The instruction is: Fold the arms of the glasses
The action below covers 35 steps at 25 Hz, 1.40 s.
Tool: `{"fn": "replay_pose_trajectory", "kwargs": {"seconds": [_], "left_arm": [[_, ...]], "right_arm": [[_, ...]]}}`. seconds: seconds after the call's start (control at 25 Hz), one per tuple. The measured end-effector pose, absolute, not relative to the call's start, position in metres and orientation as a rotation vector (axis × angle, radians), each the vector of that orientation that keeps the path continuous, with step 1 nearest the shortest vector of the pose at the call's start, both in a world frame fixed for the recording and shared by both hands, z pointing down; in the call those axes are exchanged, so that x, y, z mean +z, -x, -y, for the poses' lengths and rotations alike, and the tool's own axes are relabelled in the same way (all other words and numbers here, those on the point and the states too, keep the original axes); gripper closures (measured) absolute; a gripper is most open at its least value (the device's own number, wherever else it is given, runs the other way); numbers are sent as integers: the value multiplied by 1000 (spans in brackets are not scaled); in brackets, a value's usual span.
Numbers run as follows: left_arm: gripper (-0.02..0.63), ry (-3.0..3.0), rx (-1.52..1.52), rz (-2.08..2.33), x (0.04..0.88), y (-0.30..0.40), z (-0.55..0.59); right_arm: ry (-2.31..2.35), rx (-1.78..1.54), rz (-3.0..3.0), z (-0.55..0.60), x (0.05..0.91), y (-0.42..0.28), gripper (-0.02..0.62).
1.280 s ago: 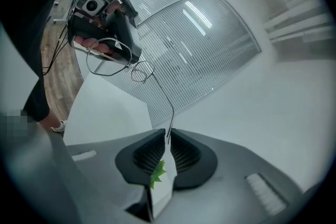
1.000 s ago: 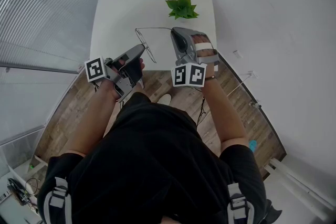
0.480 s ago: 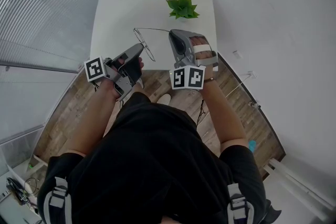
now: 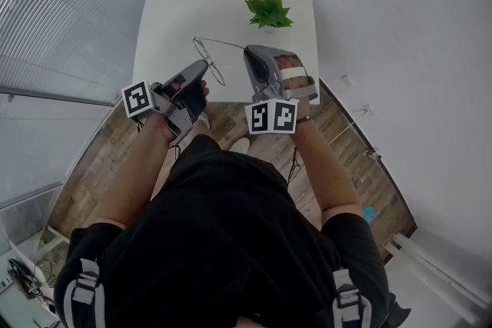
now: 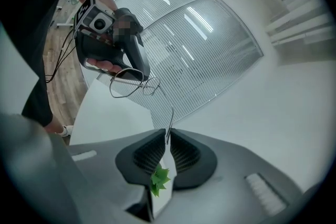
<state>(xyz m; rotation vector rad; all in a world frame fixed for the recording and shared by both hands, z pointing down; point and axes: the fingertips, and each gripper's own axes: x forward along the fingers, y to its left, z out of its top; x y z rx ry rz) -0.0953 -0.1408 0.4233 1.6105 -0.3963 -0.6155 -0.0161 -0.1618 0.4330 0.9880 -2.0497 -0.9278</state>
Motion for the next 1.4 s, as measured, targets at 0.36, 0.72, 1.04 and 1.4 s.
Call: {"fn": "replay_pose_trajectory", "kwargs": {"seconds": [0.36,0.72,1.04,1.4], "left_arm": [[595,-1616,-646,409,416,97,143],[594,-1620,-656,421,414,98,143],[594,-1616,-670,426,410,104,152],[594,-1619,-680,428,404,102,147]], "right_arm": [[-987,-929,2074,153,430,25,557],[-971,-940,2085,144,429,29,555],[-956,-936,2099,143,428,41,555],[-934,-943,2116,127,428,47,552]]}}
